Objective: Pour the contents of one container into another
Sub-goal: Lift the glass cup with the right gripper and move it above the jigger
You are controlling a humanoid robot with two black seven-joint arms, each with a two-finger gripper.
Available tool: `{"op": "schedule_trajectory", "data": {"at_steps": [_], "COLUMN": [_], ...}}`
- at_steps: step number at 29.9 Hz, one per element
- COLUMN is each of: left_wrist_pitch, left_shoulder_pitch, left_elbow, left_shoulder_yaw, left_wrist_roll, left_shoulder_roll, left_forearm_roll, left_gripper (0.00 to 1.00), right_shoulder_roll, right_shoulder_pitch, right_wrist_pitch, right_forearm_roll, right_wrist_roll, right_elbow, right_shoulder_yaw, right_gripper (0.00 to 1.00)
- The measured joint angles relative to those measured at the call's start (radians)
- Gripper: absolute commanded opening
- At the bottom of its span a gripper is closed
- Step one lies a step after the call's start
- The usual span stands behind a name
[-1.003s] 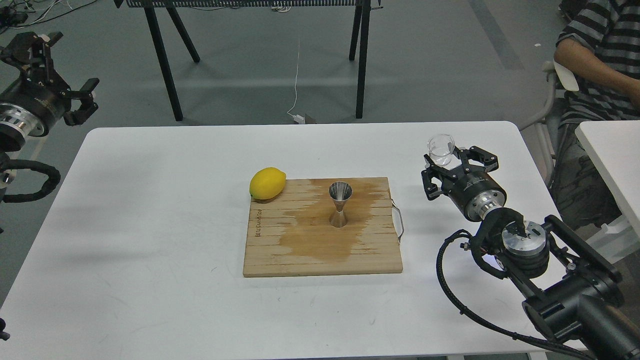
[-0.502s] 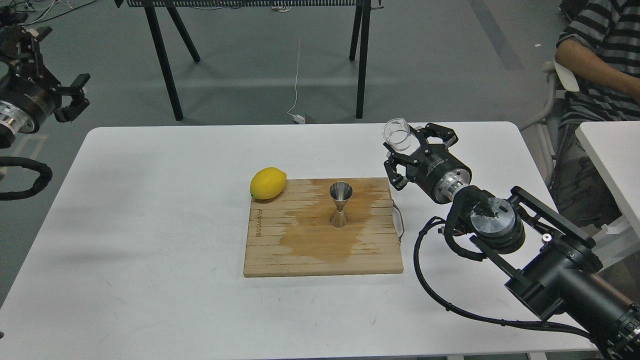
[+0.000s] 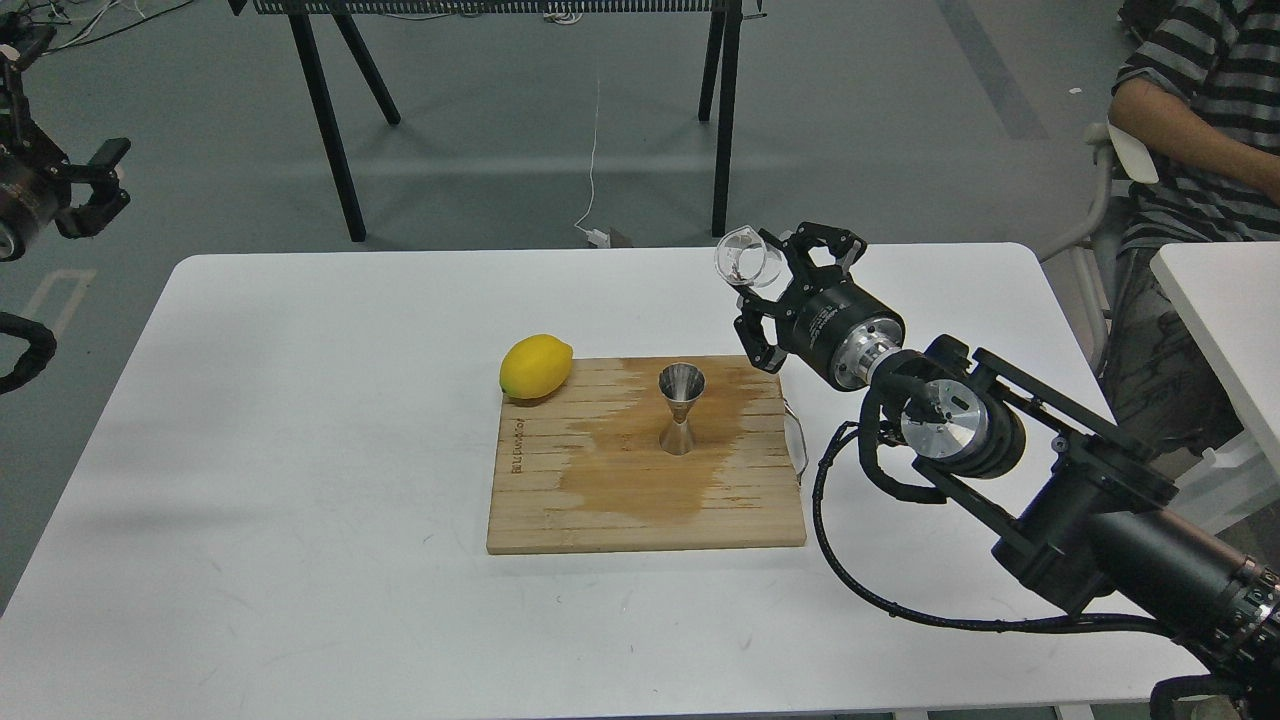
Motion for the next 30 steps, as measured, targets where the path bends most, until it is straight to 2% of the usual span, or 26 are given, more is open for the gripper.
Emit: {"op": "schedule_trajectory", "data": {"at_steps": [30], "left_wrist_pitch": [0.0], "left_shoulder_pitch": [0.001], "left_elbow": [0.001], "left_shoulder_yaw": [0.001], "left_wrist_roll": [0.0], "left_shoulder_roll": [0.007], "left_forearm_roll": [0.002], "left_gripper": [0.99], "right_shoulder_roll": [-0.031], "right_shoulder_pitch": [-0.017], "right_wrist_pitch": [0.029], "right_forearm_roll": [-0.114], "right_wrist_roll": [-0.026], "right_elbow": [0.008], "right_shoulder_yaw": [-0.063], "right_gripper": [0.16]}}
